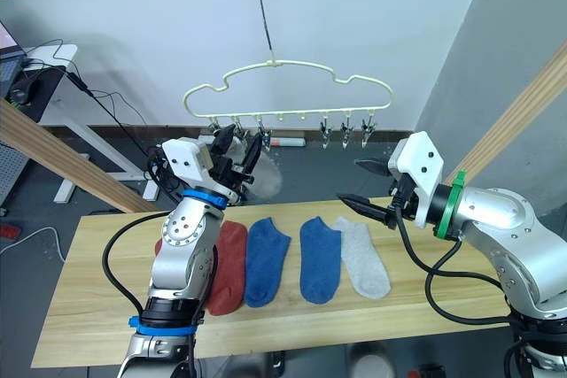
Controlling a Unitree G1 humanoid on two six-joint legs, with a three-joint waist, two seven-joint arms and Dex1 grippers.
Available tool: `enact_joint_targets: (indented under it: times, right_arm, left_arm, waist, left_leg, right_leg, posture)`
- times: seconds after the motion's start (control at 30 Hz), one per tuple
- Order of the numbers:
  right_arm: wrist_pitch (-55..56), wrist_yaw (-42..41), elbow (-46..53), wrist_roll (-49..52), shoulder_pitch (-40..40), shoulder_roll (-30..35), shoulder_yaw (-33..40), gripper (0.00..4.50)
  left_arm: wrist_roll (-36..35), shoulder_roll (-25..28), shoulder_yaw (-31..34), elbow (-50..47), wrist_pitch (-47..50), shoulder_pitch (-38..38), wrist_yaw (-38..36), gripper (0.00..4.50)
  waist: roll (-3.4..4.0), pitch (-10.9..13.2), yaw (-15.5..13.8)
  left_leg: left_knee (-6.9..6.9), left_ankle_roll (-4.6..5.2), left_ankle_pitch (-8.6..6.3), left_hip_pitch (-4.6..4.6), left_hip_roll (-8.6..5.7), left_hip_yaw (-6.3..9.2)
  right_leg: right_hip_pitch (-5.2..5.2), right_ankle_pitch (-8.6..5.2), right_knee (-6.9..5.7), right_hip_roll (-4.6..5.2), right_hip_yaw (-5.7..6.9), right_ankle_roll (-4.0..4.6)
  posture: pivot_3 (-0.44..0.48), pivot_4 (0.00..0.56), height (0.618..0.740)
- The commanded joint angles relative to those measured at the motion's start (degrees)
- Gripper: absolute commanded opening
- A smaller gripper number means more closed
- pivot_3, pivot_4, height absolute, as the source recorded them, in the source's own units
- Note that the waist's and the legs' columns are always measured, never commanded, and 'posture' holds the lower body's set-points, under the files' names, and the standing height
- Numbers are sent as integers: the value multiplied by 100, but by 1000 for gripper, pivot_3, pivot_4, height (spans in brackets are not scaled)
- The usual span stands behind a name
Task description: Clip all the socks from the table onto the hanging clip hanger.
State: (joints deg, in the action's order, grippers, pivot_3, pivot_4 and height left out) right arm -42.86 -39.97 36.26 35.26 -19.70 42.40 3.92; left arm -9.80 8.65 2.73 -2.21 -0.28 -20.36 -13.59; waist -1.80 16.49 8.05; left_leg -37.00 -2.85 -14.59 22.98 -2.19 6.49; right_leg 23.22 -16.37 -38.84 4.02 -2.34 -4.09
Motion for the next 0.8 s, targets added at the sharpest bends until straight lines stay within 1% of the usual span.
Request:
enact_joint_targets:
  times: [0.03,0.07,0.13,0.17,0.27,0.5,0.8]
  right_arm:
    - [110,-14,243,78,5,69,185,3349]
    - [111,-16,240,81,5,68,186,3349]
    - [124,-30,231,74,11,73,181,3349]
    - [126,-34,228,73,14,75,179,3349]
    - [138,-44,227,70,37,82,187,3349]
    - [159,-67,221,66,87,100,191,3349]
    - [127,-125,224,161,34,78,183,3349]
  left_arm:
    - [5,-13,14,-398,21,86,59,2668]
    - [2,-11,11,-418,39,97,68,2668]
    - [15,-7,12,-444,45,106,91,2306]
    - [24,-5,13,-454,52,107,98,2096]
    - [46,8,2,-500,127,109,110,1235]
    - [116,17,13,-611,146,106,161,1235]
    - [92,52,62,-858,516,98,256,1235]
  waist:
    - [0,0,1]
    - [0,0,0]
    - [0,0,0]
    - [0,0,1]
    - [0,0,1]
    - [0,0,0]
    - [0,0,-2]
  left_leg:
    - [0,0,0,0,0,0]
    - [0,0,0,0,0,0]
    - [0,0,0,0,0,0]
    - [0,0,0,0,0,0]
    - [0,0,0,0,-1,0]
    - [0,0,0,0,0,-1]
    - [0,0,0,0,-1,-1]
  right_leg:
    - [0,0,0,0,0,0]
    - [0,0,0,0,-1,0]
    - [0,0,0,0,-1,0]
    - [0,0,0,0,-1,0]
    - [0,0,0,0,0,0]
    - [0,0,0,0,-1,0]
    - [0,0,0,0,-1,0]
  posture:
    - [-304,285,740]
    - [-304,285,740]
    - [-304,285,740]
    - [-304,285,740]
    - [-302,285,740]
    - [-300,285,740]
    - [-293,285,740]
